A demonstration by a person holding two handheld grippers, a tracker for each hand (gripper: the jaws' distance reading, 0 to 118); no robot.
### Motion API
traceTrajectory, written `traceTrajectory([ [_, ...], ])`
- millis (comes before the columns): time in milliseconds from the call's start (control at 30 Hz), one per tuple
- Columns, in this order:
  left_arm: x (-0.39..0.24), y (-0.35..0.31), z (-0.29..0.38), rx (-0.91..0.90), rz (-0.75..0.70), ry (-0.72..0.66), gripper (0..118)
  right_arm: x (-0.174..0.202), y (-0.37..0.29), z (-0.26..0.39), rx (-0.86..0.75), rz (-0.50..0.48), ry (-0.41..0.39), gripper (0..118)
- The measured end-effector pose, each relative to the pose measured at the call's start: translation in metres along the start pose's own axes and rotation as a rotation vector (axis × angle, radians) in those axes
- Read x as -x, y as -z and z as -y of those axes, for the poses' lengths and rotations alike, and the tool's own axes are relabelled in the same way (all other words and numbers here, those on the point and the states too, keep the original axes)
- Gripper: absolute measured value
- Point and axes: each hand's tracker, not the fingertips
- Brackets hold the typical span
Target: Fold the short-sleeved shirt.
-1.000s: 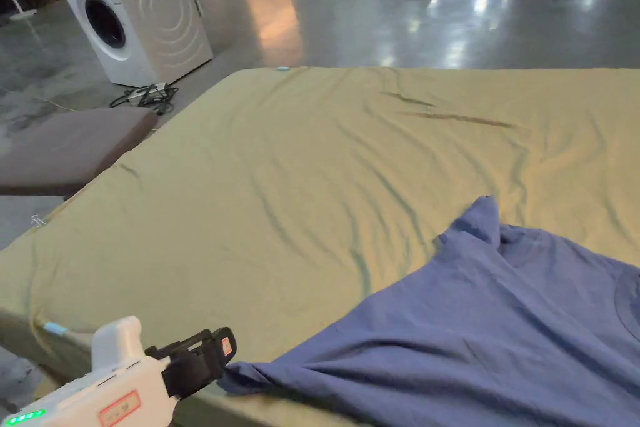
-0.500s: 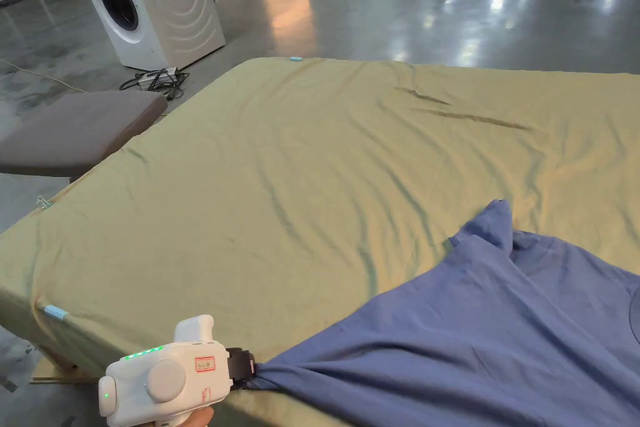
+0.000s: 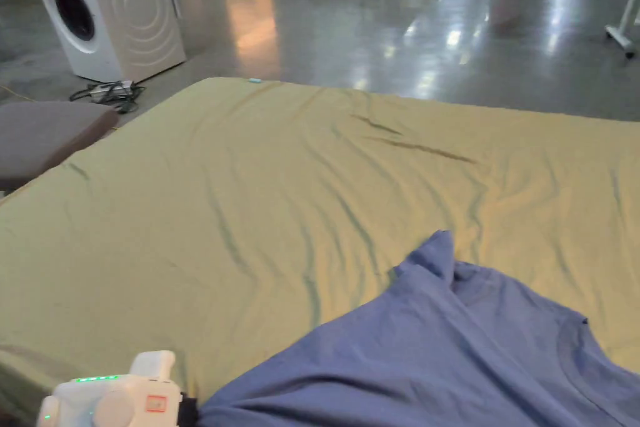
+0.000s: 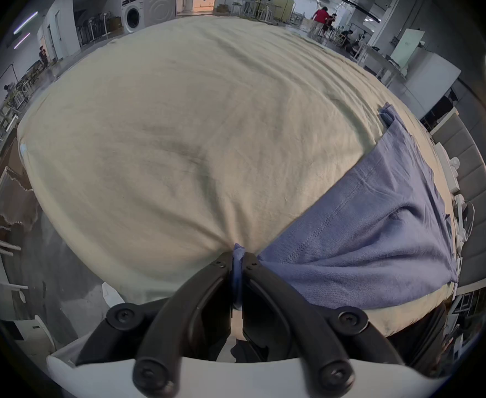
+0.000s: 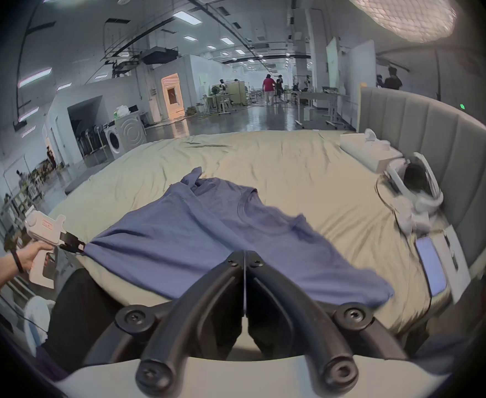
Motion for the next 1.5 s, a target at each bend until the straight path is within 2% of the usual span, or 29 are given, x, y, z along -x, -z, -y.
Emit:
traceTrajectory([
  [33,-0.001,0.000,0.000,0.008,-0.002,0.013,6,-0.002,0.014,-0.013,-0.006,-0.002,-0.038,15],
  [67,-0.002,0.000,0.001,0.015,-0.003,0.033,6,-0.003,0.027,-0.025,-0.004,-0.015,-0.079,45],
  [100,-0.004,0.001,0.000,0.016,-0.009,0.062,6,-0.005,0.043,-0.039,0.012,-0.045,-0.122,67],
  [133,-0.006,0.001,0.001,0.017,-0.013,0.072,6,-0.005,0.056,-0.049,0.011,-0.060,-0.156,80],
  [167,-0.007,0.001,0.001,0.015,-0.024,0.077,6,-0.006,0.070,-0.064,-0.001,-0.093,-0.186,76],
  [267,-0.014,0.003,0.000,0.023,-0.055,0.127,6,-0.001,0.130,-0.104,0.073,-0.120,-0.283,84],
  [300,-0.017,0.004,-0.001,0.025,-0.075,0.168,6,-0.011,0.156,-0.106,0.090,-0.125,-0.308,84],
  [433,-0.028,0.005,0.004,0.022,-0.111,0.238,6,-0.010,0.272,-0.136,0.270,-0.180,-0.358,84],
  [667,-0.028,0.005,0.009,-0.006,-0.124,0.227,6,0.030,0.429,-0.147,0.483,-0.208,-0.487,84],
  [800,-0.026,0.005,0.008,-0.007,-0.125,0.227,6,0.055,0.487,-0.138,0.596,-0.241,-0.523,84],
  [900,-0.020,0.005,-0.001,0.025,-0.096,0.207,6,0.065,0.500,-0.132,0.636,-0.237,-0.569,85],
  [933,-0.018,0.004,-0.004,0.036,-0.087,0.195,6,0.062,0.495,-0.135,0.623,-0.249,-0.562,85],
  [967,-0.016,0.005,-0.005,0.041,-0.080,0.182,6,0.059,0.493,-0.140,0.619,-0.258,-0.555,80],
  [1067,-0.015,0.004,-0.002,0.032,-0.075,0.173,6,0.060,0.479,-0.137,0.596,-0.285,-0.561,43],
  [1100,-0.015,0.003,0.000,0.022,-0.075,0.173,6,0.065,0.474,-0.134,0.595,-0.285,-0.567,35],
  [1133,-0.014,0.003,0.002,0.011,-0.075,0.175,6,0.067,0.472,-0.132,0.593,-0.287,-0.558,26],
  [1200,-0.014,0.002,0.005,-0.008,-0.072,0.178,6,0.069,0.469,-0.133,0.591,-0.276,-0.518,0],
  [1267,-0.010,-0.001,0.008,-0.026,-0.055,0.174,6,0.064,0.466,-0.134,0.549,-0.256,-0.490,0],
  [1333,-0.005,-0.008,0.011,-0.064,-0.021,0.141,6,0.059,0.448,-0.141,0.516,-0.298,-0.406,0],
  [1433,0.000,-0.040,0.017,-0.190,0.033,0.094,6,0.047,0.403,-0.165,0.401,-0.297,-0.335,0],
  [1500,-0.002,-0.077,0.018,-0.303,0.078,0.086,6,0.049,0.344,-0.184,0.303,-0.298,-0.339,0],
])
